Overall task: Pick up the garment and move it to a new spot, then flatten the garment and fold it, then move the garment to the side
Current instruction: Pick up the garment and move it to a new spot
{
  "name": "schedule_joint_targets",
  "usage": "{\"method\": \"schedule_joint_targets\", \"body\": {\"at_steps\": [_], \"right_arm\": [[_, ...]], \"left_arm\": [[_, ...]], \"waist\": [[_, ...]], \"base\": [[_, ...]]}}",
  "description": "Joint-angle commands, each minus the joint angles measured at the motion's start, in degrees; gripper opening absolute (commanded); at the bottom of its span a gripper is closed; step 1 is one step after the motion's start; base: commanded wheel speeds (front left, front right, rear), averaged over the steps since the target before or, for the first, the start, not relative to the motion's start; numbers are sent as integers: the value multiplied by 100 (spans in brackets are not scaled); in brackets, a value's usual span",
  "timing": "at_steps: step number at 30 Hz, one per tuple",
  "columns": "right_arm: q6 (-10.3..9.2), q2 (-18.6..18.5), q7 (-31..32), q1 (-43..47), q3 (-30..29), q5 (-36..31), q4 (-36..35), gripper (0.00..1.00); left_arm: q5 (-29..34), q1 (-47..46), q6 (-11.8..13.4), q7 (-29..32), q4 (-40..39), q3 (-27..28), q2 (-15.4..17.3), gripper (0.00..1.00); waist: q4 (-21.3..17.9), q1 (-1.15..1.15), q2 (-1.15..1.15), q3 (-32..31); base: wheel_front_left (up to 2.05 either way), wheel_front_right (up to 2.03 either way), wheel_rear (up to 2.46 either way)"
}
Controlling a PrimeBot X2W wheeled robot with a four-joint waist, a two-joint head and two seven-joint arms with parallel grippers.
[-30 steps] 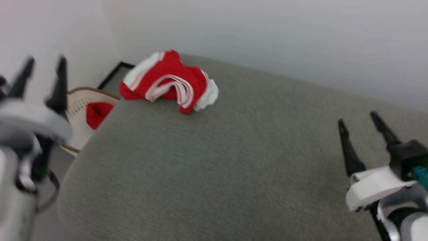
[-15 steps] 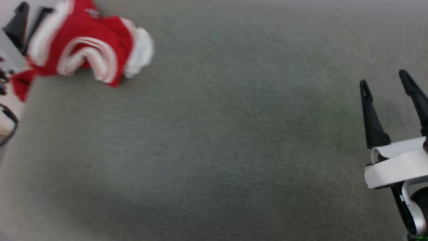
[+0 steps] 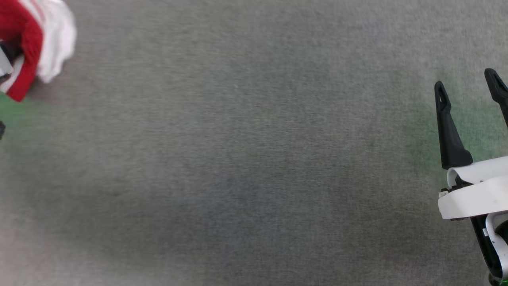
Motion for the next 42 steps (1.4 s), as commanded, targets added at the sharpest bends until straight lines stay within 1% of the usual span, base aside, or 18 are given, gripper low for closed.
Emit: {"method": "schedule_joint_targets", "body": {"at_steps": [1,5,6,7,8,13,16,21,26,27,29,35,42], "right_arm": [[1,36,37,-100,35,46,-51,100],[1,62,121,-123,69,55,-87,100],[1,63,135,-120,69,54,-83,100],[1,61,148,-131,69,48,-72,100],[1,62,152,-136,68,42,-62,100],[1,86,146,-45,30,19,30,100],[1,114,97,32,32,41,122,100],[1,170,-10,130,56,87,342,100],[1,230,-124,266,92,120,584,100],[1,230,-124,266,92,120,584,100],[1,258,-159,329,119,144,672,100],[1,346,-250,505,153,173,891,100],[1,426,-302,679,99,221,1064,100]], "left_arm": [[-36,-97,-1,34,252,-2,-69,100],[-91,-148,-85,-78,752,-31,-255,100],[-97,-157,-105,-90,865,-43,-283,52],[-119,-167,-106,-113,975,-40,-321,9],[-114,-185,-132,-164,1048,-50,-342,0],[-117,-362,-235,-474,1303,-45,-341,0],[-55,-533,-291,-719,1349,-81,-262,0],[147,-728,-349,-1219,1262,-283,-97,0],[271,-849,-379,-1545,1076,-546,-44,0],[271,-849,-379,-1545,1076,-546,-44,0],[303,-889,-385,-1704,921,-647,-7,0],[260,-731,-388,-1865,373,-948,19,0],[113,-360,-389,-1632,-426,-1089,60,0]], "waist": [[-300,0,0,322],[-312,0,0,338],[-314,0,0,331],[-310,0,0,315],[-303,0,0,291],[-232,0,0,62],[-166,0,0,-150],[-36,0,0,-635],[81,0,0,-1215],[81,0,0,-1215],[115,0,0,-1458],[223,0,0,-2169],[295,0,0,-2806]], "base": [[0,0,0],[0,0,0],[0,0,0],[0,0,0],[0,0,0],[0,0,0],[0,0,0],[0,0,0],[0,0,0],[0,0,0],[0,0,0],[0,0,0],[0,0,0]]}}
